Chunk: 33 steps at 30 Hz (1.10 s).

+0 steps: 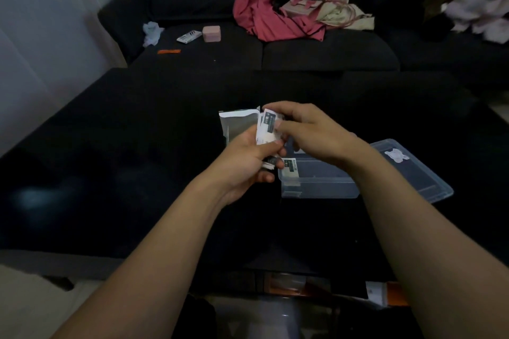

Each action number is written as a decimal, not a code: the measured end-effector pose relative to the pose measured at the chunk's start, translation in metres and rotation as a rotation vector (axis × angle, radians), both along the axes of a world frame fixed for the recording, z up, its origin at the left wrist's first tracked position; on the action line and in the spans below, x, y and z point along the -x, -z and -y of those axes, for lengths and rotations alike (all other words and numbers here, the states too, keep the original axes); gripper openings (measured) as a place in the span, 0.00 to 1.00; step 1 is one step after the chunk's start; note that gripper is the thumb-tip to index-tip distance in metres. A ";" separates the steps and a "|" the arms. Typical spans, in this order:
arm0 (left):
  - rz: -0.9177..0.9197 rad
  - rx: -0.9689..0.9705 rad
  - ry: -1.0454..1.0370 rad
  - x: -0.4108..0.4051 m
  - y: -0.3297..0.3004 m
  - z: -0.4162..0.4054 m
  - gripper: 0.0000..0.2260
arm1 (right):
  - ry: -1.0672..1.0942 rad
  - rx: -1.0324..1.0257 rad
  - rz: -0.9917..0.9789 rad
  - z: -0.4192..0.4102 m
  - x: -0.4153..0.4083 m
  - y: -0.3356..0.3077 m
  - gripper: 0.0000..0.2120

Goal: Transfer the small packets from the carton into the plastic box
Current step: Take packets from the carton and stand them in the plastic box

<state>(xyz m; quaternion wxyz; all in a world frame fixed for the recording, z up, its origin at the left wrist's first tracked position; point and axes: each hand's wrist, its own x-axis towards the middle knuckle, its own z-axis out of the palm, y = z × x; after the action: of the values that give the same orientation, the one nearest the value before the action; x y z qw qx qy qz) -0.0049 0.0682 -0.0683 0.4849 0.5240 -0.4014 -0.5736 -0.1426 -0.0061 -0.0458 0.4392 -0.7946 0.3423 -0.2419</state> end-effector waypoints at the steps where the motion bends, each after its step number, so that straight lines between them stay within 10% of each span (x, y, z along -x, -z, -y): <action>1: 0.033 0.007 0.015 0.001 0.001 -0.001 0.12 | -0.022 -0.009 -0.020 0.000 0.000 0.001 0.16; 11: 0.518 0.123 -0.179 0.011 0.014 0.004 0.16 | -0.001 0.144 -0.058 0.001 -0.002 0.002 0.13; 19: 0.512 0.261 -0.184 0.010 0.019 0.006 0.20 | -0.015 -0.338 0.108 0.005 0.010 0.008 0.11; 33: 0.622 0.297 -0.277 0.016 0.030 0.013 0.20 | -0.069 -0.179 -0.034 0.004 0.011 0.008 0.07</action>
<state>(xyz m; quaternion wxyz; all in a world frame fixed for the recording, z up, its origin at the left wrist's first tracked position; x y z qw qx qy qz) -0.0205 0.0553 -0.0980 0.4836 0.6467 -0.5337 -0.2513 -0.1534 -0.0098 -0.0537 0.5109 -0.7674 0.3423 -0.1816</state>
